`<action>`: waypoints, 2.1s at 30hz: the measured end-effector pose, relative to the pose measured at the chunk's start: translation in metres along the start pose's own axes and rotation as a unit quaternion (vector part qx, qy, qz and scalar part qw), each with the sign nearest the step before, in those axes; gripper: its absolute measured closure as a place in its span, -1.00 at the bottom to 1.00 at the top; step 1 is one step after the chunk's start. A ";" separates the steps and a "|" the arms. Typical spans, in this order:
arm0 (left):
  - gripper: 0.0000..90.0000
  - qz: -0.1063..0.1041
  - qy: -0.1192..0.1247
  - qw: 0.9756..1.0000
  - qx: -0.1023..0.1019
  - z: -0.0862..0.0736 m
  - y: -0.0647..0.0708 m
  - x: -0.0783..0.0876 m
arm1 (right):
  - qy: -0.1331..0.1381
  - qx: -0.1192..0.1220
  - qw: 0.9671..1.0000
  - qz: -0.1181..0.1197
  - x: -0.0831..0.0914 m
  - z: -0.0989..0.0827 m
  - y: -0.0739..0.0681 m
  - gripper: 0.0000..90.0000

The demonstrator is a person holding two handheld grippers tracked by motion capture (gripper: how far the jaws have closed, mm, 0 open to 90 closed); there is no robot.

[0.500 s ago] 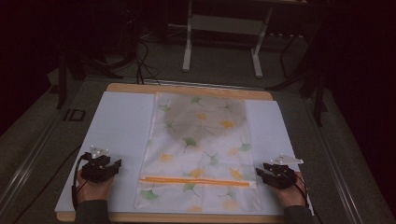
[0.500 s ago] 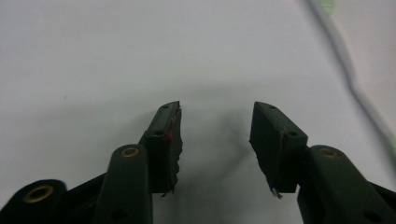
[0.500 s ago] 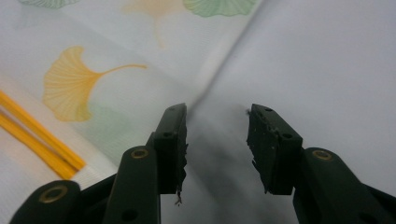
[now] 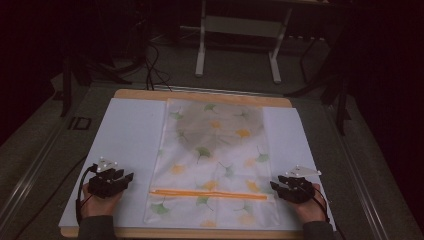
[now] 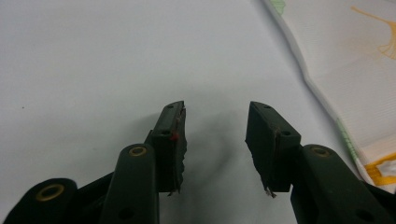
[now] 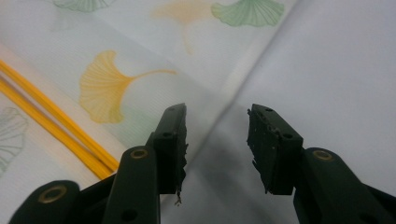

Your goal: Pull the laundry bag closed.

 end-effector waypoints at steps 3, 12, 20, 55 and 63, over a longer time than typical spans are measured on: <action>0.24 -0.001 0.005 1.000 -0.007 0.001 0.003 0.003 | -0.004 0.016 1.000 0.010 -0.003 0.005 -0.007 0.24; 0.21 -0.013 0.013 1.000 -0.021 0.002 0.011 0.008 | -0.012 0.039 0.999 0.035 -0.011 0.016 -0.025 0.23; 0.26 -0.031 0.011 0.999 -0.022 0.001 0.016 0.012 | -0.025 0.067 0.996 0.060 -0.023 0.031 -0.045 0.25; 0.31 -0.051 0.010 0.998 -0.039 -0.003 0.013 0.020 | -0.074 0.159 0.976 0.127 -0.071 0.072 -0.107 0.28; 0.31 -0.049 0.011 0.998 -0.045 -0.002 0.015 0.020 | -0.082 0.174 0.972 0.133 -0.076 0.076 -0.115 0.28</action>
Point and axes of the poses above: each handheld gripper's, and its own axes: x roughly backward along the jaws, z roughly out of its top, y roughly to its right, the point moved 8 cm from there along -x, roughly forward along the jaws, and after that the axes turned 14 degrees about z, right-handed, at the moved point
